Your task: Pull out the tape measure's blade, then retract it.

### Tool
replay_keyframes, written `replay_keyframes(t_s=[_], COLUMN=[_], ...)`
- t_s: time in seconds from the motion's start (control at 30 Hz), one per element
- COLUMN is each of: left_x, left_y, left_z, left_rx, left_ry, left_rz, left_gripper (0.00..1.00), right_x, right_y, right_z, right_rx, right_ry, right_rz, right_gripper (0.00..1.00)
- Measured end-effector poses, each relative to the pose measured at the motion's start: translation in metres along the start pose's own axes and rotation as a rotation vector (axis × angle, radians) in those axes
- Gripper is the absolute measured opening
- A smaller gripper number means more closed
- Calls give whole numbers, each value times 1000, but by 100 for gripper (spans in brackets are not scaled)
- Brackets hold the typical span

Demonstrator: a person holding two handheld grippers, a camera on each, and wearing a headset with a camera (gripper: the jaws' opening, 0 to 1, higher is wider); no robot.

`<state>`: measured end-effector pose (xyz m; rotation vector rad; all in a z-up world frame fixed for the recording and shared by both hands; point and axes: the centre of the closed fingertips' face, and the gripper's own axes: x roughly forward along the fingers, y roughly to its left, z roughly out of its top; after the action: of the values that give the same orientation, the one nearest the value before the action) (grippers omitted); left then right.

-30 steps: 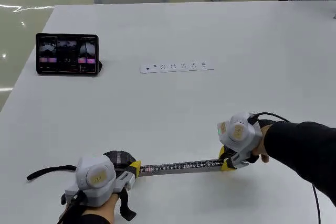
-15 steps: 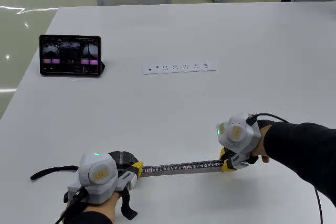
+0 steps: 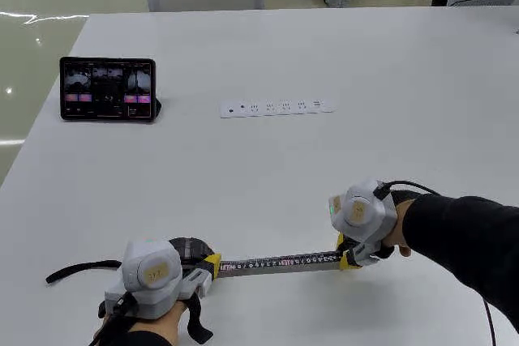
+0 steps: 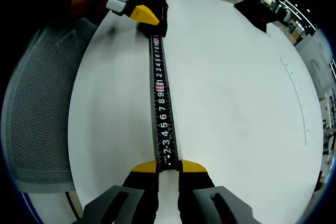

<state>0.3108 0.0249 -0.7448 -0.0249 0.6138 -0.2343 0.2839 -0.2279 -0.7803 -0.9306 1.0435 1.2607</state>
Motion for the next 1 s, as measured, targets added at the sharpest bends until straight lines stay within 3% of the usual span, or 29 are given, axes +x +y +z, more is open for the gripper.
replay_keyframes(t_s=[0.57,1.0], left_x=[1,1], left_y=[-1,-1], left_z=[-1,-1], left_rx=[6,6], left_ry=[9,23], left_rz=[-11,-12], left_gripper=[59,59], right_x=[4,9], right_y=[3,5], right_z=[10,28], right_rx=[10,6], right_ry=[26,3], right_rz=[-27,-21], right_gripper=[9,9])
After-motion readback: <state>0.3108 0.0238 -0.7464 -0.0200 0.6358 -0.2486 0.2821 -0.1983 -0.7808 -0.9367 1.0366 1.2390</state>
